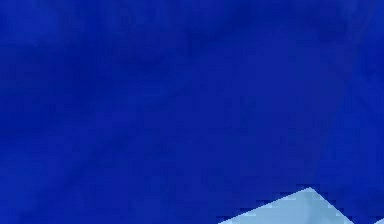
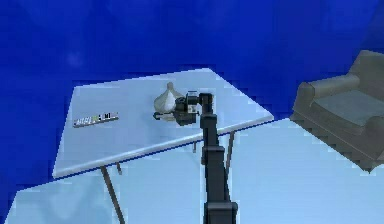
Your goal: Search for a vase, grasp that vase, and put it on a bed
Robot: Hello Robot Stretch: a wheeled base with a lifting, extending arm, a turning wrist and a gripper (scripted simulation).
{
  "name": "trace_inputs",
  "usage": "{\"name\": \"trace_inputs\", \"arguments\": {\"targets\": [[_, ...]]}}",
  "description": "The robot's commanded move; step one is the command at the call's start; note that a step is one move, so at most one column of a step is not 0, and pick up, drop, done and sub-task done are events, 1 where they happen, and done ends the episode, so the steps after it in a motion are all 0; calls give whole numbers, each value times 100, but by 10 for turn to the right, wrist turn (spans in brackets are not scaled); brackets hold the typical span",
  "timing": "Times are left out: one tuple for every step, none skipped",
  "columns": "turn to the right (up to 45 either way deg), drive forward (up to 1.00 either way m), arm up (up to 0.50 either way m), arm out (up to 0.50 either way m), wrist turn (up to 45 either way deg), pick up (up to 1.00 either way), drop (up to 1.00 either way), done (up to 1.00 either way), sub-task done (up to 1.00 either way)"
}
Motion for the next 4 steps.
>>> {"name": "trace_inputs", "arguments": {"targets": [[0,0,10,0,0,0,0,0,0],[0,0,8,0,0,0,0,0,0],[0,0,0,0,-450,0,0,0,0],[0,0,0,0,-450,0,0,0,0]]}}
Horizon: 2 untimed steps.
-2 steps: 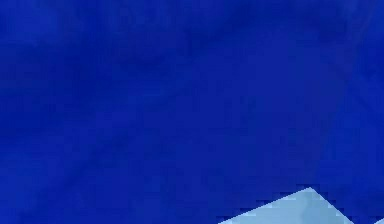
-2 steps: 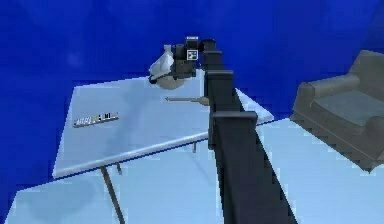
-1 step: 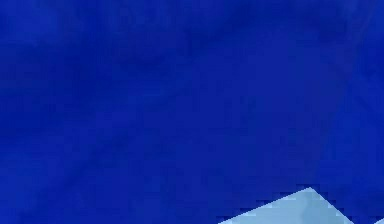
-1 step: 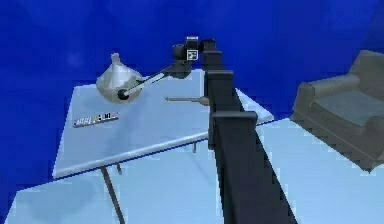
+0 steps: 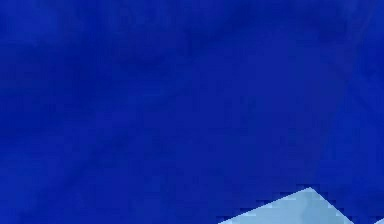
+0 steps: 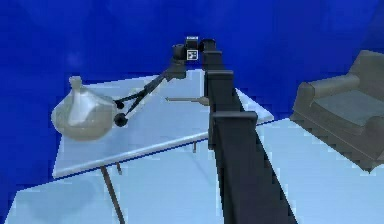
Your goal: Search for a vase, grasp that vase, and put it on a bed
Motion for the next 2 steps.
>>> {"name": "trace_inputs", "arguments": {"targets": [[0,0,0,0,-150,0,0,0,0],[0,0,0,-48,0,0,0,0,0]]}}
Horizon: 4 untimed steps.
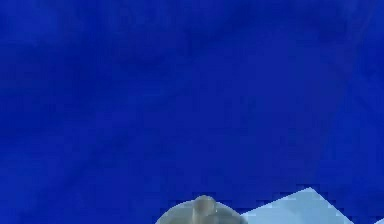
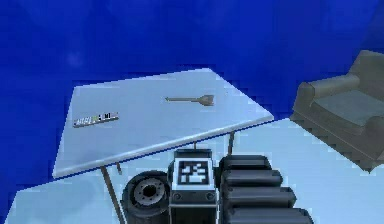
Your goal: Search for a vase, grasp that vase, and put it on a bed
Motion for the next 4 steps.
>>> {"name": "trace_inputs", "arguments": {"targets": [[-450,0,0,0,0,0,0,0,0],[-450,0,0,0,0,0,0,0,0],[-240,0,0,0,0,0,0,0,0],[0,85,0,0,0,0,0,0,0]]}}
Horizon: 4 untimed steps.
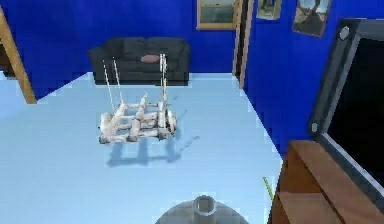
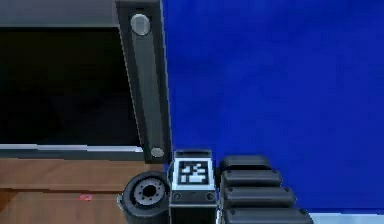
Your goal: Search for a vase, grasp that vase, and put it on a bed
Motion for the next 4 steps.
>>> {"name": "trace_inputs", "arguments": {"targets": [[0,100,0,0,0,0,0,0,0],[120,0,0,0,0,0,0,0,0],[0,25,0,0,0,0,0,0,0],[330,0,0,0,0,0,0,0,0]]}}
